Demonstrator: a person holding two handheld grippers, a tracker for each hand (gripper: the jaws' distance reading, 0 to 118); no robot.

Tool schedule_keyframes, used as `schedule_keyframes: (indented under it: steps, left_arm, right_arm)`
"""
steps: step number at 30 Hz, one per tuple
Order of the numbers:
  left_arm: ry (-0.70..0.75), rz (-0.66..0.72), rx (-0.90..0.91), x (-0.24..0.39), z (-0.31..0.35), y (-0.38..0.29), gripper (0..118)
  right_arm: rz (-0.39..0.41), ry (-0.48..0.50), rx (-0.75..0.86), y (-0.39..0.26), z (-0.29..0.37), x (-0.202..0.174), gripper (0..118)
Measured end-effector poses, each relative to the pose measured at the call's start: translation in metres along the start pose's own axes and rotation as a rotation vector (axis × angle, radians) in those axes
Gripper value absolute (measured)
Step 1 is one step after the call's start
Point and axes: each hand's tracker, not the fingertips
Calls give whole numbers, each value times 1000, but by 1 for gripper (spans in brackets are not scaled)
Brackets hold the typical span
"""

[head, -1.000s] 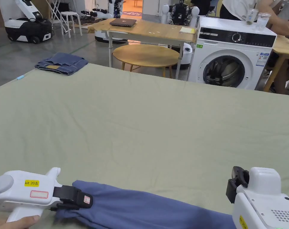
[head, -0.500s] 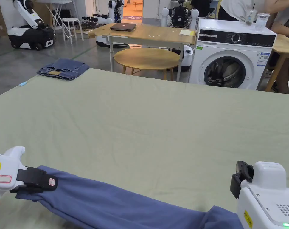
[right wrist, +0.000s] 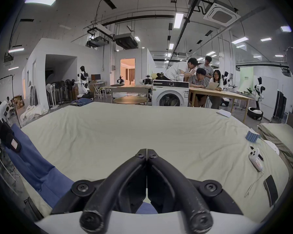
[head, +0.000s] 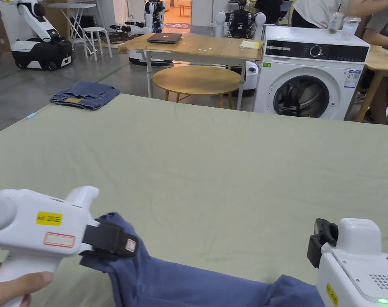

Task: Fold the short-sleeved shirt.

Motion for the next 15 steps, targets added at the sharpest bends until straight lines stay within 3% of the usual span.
schedule_keyframes:
  steps: [7,15]
  left_arm:
    - [29,-107,-203,35,-102,-1,4]
    - [112,-2,-336,30,-189,-16,4]
  right_arm:
    - [-5,-16,-17,-5,4,9,0]
    - [-18,-39,-42,-11,8,19,0]
